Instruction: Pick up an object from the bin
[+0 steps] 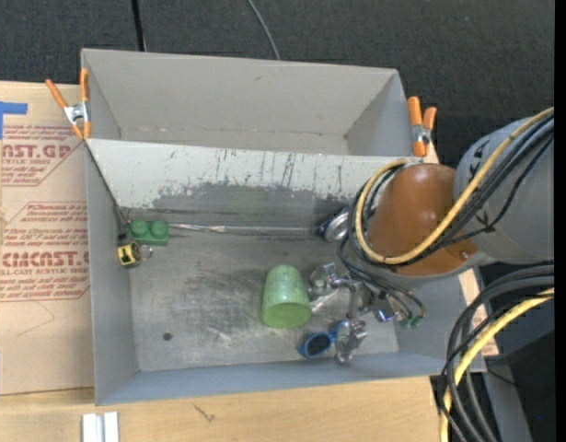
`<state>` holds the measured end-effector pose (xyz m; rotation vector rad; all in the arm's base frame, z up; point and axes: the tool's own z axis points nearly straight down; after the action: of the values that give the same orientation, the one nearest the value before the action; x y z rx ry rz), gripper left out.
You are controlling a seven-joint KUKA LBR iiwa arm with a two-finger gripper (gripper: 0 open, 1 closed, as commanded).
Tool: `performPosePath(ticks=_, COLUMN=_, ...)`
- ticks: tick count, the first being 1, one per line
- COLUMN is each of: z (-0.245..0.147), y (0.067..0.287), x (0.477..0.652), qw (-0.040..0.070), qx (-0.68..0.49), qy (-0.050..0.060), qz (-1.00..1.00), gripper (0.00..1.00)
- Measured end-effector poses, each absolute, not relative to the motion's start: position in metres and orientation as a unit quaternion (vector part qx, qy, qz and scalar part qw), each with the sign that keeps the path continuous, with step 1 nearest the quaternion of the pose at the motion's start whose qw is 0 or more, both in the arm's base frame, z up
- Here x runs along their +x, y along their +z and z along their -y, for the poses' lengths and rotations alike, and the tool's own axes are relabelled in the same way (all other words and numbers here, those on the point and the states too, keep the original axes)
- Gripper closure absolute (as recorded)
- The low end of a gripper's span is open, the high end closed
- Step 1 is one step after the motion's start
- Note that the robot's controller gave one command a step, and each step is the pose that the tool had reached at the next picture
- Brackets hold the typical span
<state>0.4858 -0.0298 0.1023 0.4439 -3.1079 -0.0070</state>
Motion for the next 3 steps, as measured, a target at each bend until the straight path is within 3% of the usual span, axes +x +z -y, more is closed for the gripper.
performPosePath(ticks=1, z=0.048, y=0.079, x=0.492, qw=-0.016, qx=0.201, qy=0.000, qz=0.979, gripper=0.00)
performPosePath(ticks=2, z=0.066, y=0.075, x=0.486, qw=-0.012, qx=0.150, qy=0.000, qz=0.989, gripper=0.00)
performPosePath(ticks=3, z=0.068, y=0.073, x=0.480, qw=0.001, qx=0.149, qy=0.000, qz=0.989, gripper=1.00)
